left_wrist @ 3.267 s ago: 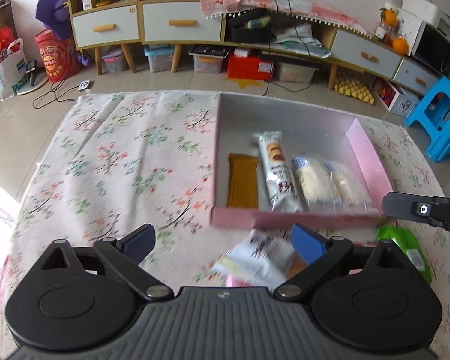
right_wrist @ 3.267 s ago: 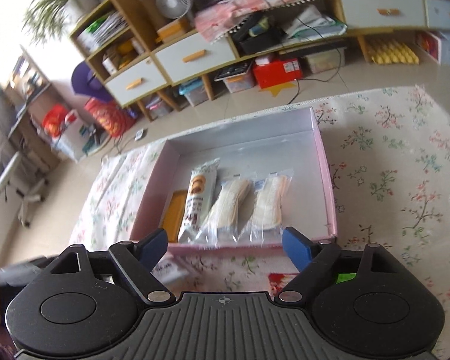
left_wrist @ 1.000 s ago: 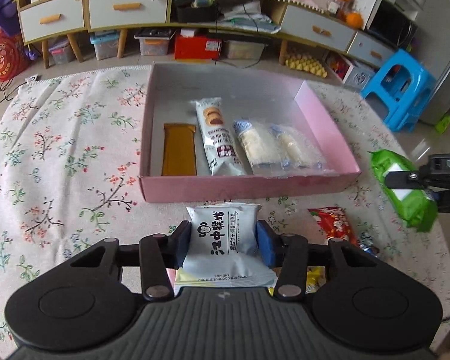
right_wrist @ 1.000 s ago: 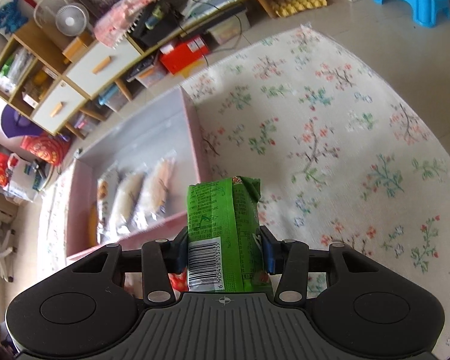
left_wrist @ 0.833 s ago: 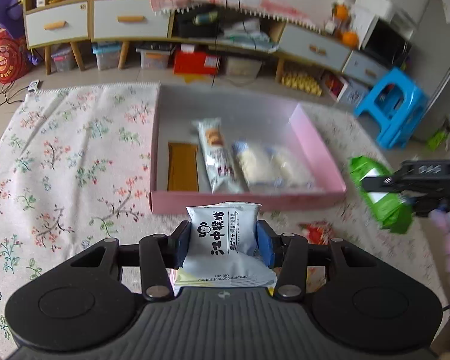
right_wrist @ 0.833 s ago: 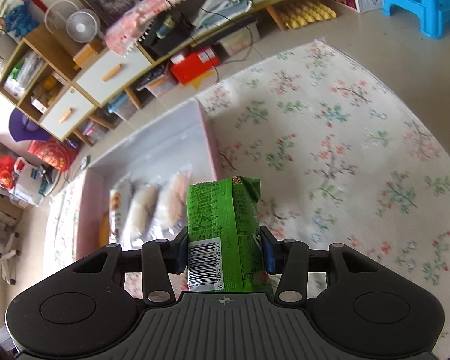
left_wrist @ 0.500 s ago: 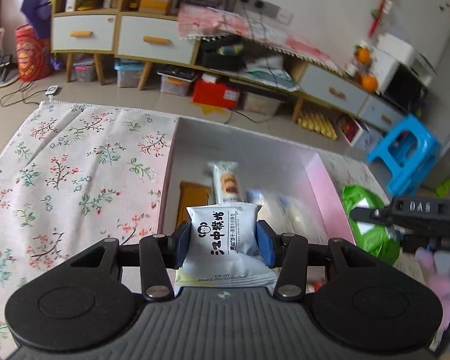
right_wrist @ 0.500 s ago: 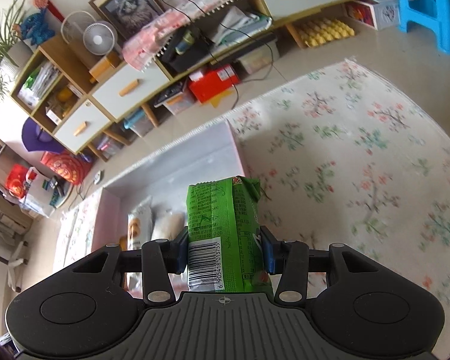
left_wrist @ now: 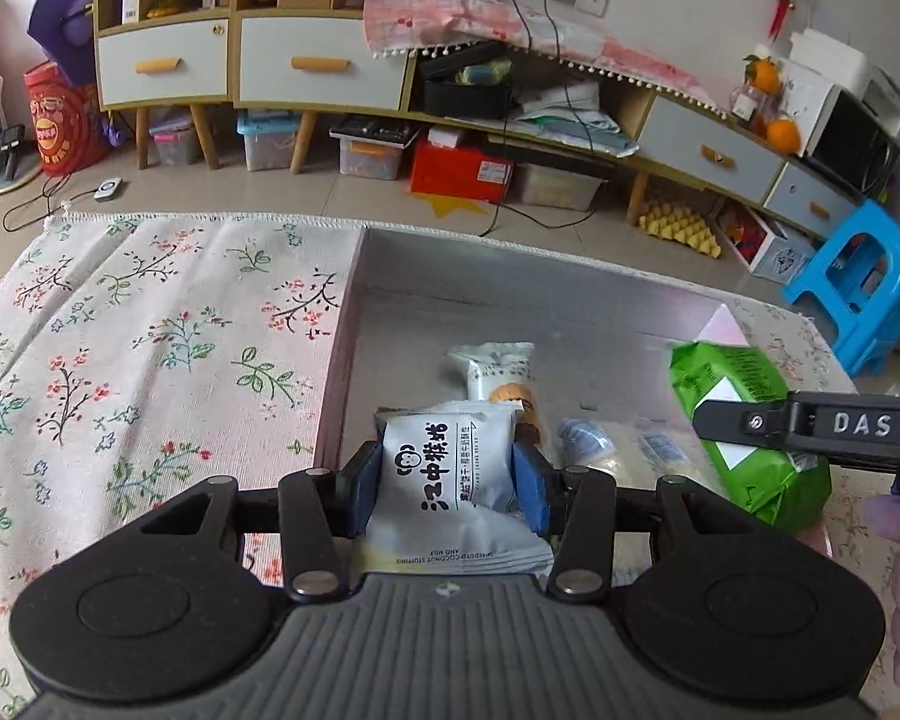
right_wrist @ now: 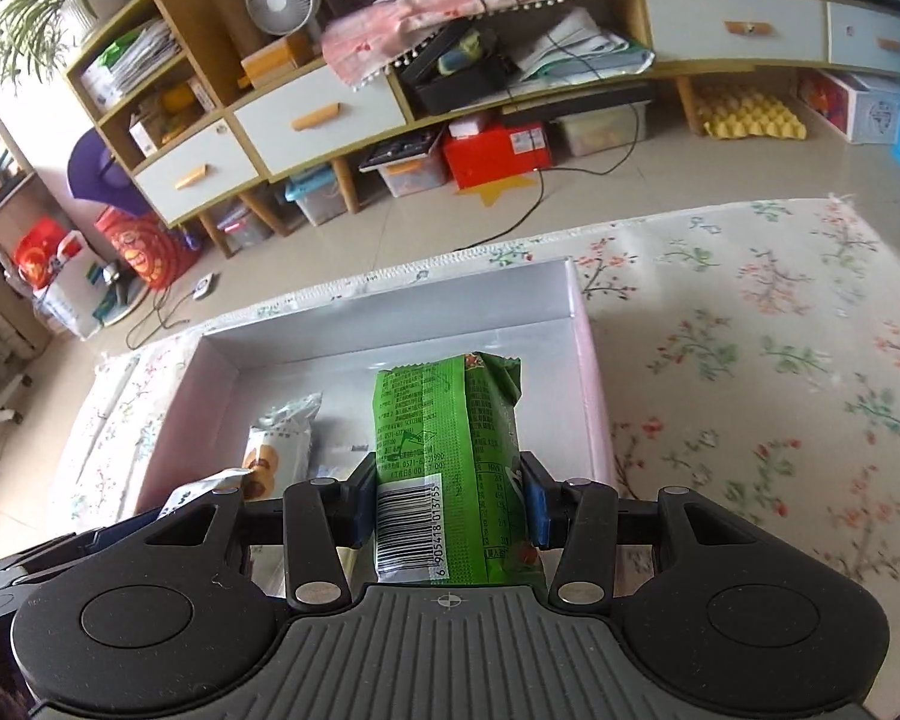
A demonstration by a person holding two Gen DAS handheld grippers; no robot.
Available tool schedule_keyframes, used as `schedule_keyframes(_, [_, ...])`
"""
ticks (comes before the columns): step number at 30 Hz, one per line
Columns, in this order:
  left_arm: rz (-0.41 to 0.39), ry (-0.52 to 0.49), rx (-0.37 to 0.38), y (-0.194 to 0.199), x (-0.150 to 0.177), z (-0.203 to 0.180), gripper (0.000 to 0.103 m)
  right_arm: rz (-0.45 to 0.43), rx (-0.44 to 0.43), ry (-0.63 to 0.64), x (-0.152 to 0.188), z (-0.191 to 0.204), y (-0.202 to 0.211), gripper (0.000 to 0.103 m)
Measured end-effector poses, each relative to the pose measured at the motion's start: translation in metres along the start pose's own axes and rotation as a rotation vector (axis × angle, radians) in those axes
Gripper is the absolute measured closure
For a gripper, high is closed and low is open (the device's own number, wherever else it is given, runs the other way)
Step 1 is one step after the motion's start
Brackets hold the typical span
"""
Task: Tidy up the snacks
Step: 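Carry both packets into the pink box and open both tools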
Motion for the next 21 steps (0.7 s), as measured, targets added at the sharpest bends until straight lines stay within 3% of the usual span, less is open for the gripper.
schedule_keyframes(6, [-0.031,-0.024,-0.014,0.002,-0.003,-0.002,0.06,-0.02,0.025,0.044,-0.001,0.002,-0.01,0.058])
schedule_keyframes(15, [-0.042,0.002,0.007,-0.001,-0.005,-0.003,0.058,-0.028,0.0,0.007,-0.004,-0.002,-0.012,0.055])
schedule_keyframes(18, [-0.011,0.017,-0.003,0.0,-0.004,-0.002,0.046,-0.03,-0.01,-0.006,-0.006,-0.002,-0.008,0.055])
schedule_keyframes(21, [0.004,0.009,0.013,0.009,-0.002,-0.003,0.035,-0.027,-0.039,-0.039,-0.008,-0.005,0.002,0.039])
Point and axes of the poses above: each gripper's, at about its wrist camera, not at the fingertips, and y roughly against the way its jaws point, z to its left, x to its underside, the point moved 2 cm from there along -y, roughly the way its jaws point, and after that the axes turned 5 degrees about -y, right-handed, at the moved point
